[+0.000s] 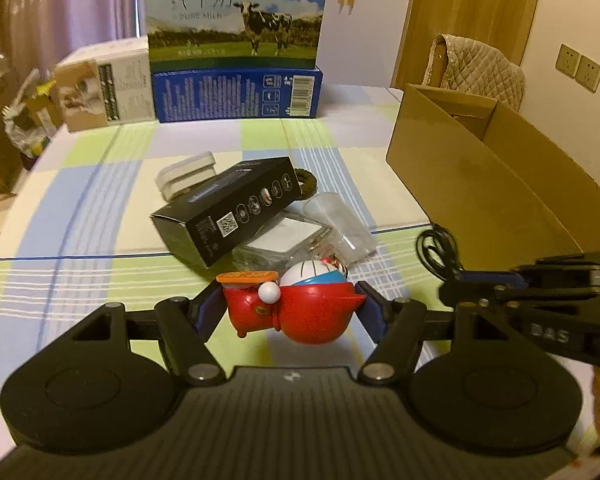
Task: Organize objects
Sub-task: 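Carry the red toy with the left tool while the right tool carries the cable toward the box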
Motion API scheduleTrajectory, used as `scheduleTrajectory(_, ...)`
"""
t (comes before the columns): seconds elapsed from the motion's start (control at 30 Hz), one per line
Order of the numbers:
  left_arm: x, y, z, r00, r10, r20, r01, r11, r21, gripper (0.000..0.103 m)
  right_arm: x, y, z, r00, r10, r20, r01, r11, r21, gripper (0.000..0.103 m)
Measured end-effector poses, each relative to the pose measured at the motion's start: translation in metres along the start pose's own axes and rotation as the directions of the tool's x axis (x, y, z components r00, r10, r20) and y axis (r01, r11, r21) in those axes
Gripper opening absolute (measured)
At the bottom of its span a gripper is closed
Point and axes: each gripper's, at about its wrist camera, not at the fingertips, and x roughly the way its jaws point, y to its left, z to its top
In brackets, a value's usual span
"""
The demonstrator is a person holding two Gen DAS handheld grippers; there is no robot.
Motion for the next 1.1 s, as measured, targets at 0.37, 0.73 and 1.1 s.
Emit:
scheduleTrajectory(0.37, -0.080, -0.055, -0.016, 0.999, -0.026, 0.046, 0.027, 0.999, -0.023, 0.065, -0.102, 0.009, -0.031, 0.997, -0.074, 0.011, 0.073, 0.996, 0.040, 0.011)
scheduleTrajectory(0.73, -0.128, -0.123, -0.039, 0.994, -0.103, 0.046, 0.101, 0.994, 0.039, 0.065, -0.166, -0.020, -0.064, 0.980, -0.200, 0.004, 0.200, 0.978, 0.057, 0.011)
scheduleTrajectory(1.1, -0.126, -0.171, -0.037, 0.985, -0.168, 0.027, 0.164, 0.979, 0.118, 0.065, -0.197, -0.043, -0.067, 0.968, -0.250, 0.029, 0.246, 0.964, 0.100, 0.011)
